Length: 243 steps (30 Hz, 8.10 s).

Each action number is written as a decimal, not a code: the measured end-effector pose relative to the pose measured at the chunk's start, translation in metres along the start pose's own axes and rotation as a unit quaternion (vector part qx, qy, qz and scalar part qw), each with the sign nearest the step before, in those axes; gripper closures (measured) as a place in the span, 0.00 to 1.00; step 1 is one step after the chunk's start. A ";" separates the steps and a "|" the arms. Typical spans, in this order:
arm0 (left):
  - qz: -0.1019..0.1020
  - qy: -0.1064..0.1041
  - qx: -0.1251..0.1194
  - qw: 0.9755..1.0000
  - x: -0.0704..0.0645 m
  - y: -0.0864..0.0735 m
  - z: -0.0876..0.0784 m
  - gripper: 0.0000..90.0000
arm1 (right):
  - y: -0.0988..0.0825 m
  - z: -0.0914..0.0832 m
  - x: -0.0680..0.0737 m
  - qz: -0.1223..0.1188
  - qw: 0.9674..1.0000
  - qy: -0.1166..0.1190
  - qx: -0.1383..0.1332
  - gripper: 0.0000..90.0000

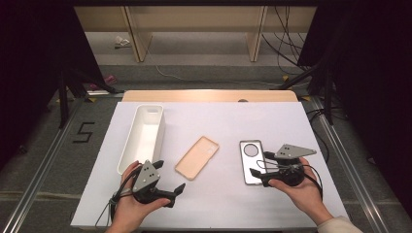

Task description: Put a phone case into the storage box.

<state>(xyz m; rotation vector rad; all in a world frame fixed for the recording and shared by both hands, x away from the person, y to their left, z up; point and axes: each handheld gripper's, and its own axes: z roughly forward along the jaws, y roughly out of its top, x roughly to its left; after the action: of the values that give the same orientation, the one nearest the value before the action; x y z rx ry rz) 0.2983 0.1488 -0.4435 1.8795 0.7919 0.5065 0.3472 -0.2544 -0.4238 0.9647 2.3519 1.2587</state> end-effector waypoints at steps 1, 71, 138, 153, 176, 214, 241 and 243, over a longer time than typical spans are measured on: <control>0.000 0.000 0.000 1.000 0.000 0.000 0.000 0.00 | 0.000 0.000 0.000 0.002 1.000 0.000 0.000 0.22; 0.033 0.011 0.001 0.999 0.024 -0.002 -0.008 0.08 | -0.006 0.053 0.005 -0.029 0.969 0.023 0.245 1.00; 0.032 0.002 -0.002 0.999 0.021 -0.001 -0.004 0.08 | 0.017 0.049 0.004 -0.291 0.893 0.019 0.344 0.25; 0.031 0.002 -0.003 1.000 0.021 -0.001 -0.004 0.08 | 0.019 0.056 0.009 -0.308 0.877 0.023 0.368 0.26; 0.031 0.002 -0.004 1.000 0.021 -0.001 -0.003 0.08 | 0.018 0.074 0.010 -0.324 0.860 0.025 0.394 0.33; 0.029 -0.004 -0.001 1.000 0.019 -0.002 -0.001 0.09 | 0.016 0.078 0.027 -0.356 0.829 0.071 0.425 0.84; 0.029 -0.007 -0.004 1.000 0.018 -0.002 -0.001 0.09 | 0.016 0.077 0.030 -0.354 0.829 0.073 0.427 0.98; 0.030 -0.008 -0.004 1.000 0.017 -0.002 -0.001 0.09 | 0.015 0.076 0.030 -0.352 0.831 0.072 0.424 0.98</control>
<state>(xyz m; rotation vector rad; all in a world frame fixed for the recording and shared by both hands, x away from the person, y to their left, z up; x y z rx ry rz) 0.3090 0.1622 -0.4444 1.9013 0.7240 0.5300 0.3730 -0.1805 -0.4534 0.0716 2.9821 -0.0364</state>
